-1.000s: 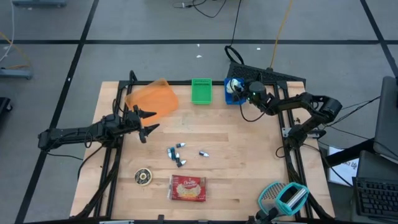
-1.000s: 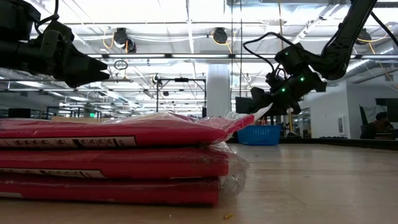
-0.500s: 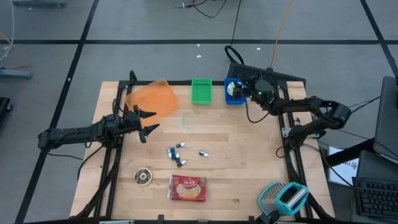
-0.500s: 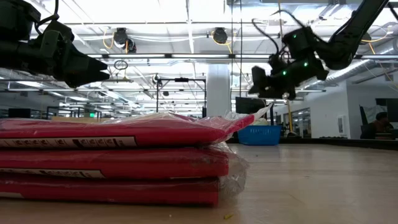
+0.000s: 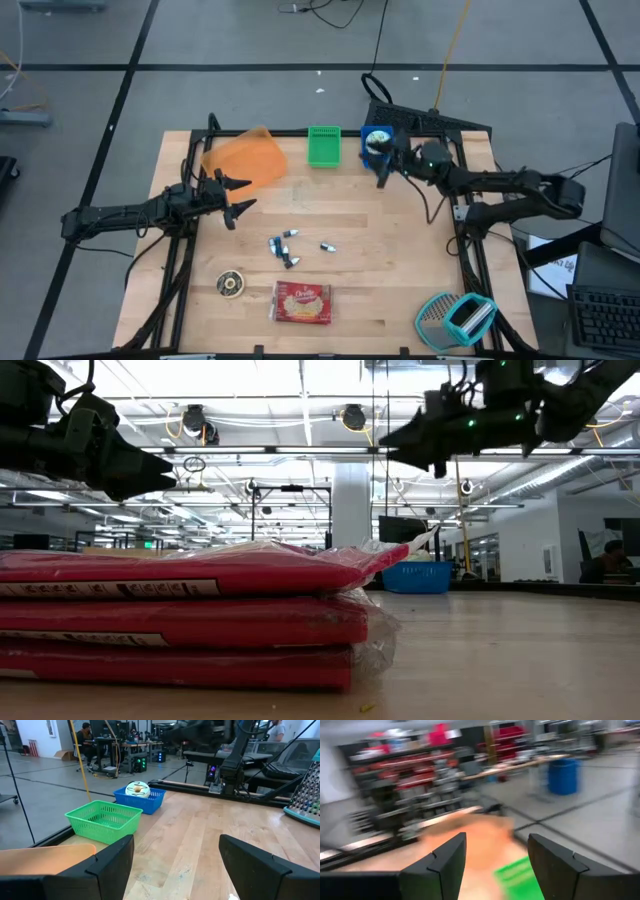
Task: Pick & Place Food Item
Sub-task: Put the green food coloring bottle into the green bin
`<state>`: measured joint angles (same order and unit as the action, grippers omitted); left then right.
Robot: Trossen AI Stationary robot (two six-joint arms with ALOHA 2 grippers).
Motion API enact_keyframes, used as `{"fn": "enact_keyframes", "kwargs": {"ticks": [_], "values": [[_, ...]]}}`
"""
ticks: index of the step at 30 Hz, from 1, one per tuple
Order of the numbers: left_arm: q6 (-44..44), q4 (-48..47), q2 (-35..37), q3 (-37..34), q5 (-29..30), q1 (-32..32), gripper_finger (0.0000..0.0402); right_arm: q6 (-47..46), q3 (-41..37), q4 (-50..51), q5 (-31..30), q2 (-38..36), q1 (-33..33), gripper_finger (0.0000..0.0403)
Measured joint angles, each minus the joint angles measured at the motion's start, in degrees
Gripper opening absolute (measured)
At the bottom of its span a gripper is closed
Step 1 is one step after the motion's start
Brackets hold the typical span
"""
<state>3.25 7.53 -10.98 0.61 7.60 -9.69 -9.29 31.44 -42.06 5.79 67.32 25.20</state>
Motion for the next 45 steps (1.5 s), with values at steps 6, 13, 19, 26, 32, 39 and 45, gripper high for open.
{"fn": "enact_keyframes", "kwargs": {"ticks": [6, 13, 19, 26, 32, 39, 45], "values": [[0.00, 0.00, 0.01, 0.00, 0.00, -0.02, 0.0296, -3.68, 0.00, 3.36, 10.77, -1.59, -8.52, 0.0195], [-0.02, 0.00, 0.01, 0.00, 0.00, -0.02, 0.0296, -7.78, 0.00, 3.38, 16.91, -1.56, -20.47, 0.0189], [0.00, 0.00, -0.01, -0.01, 0.00, -0.02, 0.0296, -4.87, 0.00, 3.36, 14.77, -1.54, -30.65, 0.0187], [-0.01, 0.00, -0.01, 0.00, 0.00, -0.02, 0.0296, -0.82, 0.02, 6.81, 13.86, -5.62, -36.63, 0.0187], [0.00, 0.00, 0.01, -0.01, 0.00, -0.01, 0.0296, 5.71, 0.02, 26.02, 9.03, -18.68, -36.35, 0.0187], [0.00, -0.02, -0.01, 0.01, 0.00, -0.02, 0.0296, 7.05, -1.29, 40.75, -7.92, -28.80, -36.57, 0.0187], [0.00, -0.01, -0.01, 0.01, 0.00, -0.01, 0.0296, 8.31, -7.09, 40.23, -10.24, -34.57, -36.55, 0.0187]]}}
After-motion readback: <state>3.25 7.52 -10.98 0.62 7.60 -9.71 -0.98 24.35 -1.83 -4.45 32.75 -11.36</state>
